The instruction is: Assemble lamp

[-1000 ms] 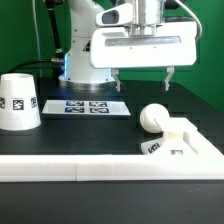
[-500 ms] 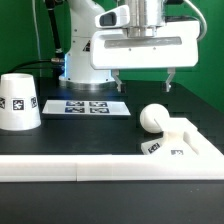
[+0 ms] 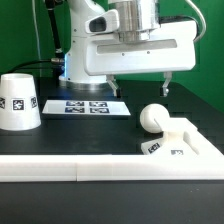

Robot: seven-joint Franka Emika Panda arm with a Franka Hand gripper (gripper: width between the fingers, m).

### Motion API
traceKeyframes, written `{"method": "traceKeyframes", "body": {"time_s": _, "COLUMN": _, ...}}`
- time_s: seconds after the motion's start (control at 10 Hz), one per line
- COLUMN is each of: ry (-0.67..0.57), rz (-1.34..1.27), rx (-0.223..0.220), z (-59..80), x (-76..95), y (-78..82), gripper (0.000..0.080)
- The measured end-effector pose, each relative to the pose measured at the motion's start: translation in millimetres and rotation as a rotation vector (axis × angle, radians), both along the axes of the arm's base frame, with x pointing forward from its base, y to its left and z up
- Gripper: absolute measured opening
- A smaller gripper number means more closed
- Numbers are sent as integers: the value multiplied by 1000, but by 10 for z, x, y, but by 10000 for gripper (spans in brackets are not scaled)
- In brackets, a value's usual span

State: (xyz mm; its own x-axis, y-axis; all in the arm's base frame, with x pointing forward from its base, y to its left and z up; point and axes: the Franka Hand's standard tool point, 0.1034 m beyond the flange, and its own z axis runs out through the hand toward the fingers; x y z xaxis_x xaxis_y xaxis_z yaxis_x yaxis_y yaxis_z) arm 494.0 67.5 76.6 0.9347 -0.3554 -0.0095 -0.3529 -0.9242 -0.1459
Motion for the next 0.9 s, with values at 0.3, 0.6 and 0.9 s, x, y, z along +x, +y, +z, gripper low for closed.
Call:
{"method": "traceKeyframes", "body": {"time_s": 0.3, "ry": 188, "rz": 23, "rx": 59, "z": -48, "x": -112, "y": 71, "gripper": 698}}
{"method": "traceKeyframes", "body": {"time_s": 0.6, "ry": 347, "rz": 41, "rx": 113, "z": -67, "x": -56, "y": 217, "gripper": 698}}
{"method": "traceKeyframes", "body": {"time_s": 0.9, "ry": 544, "rz": 71, "rx": 174, "z": -102, "x": -94, "y": 263, "gripper": 698}}
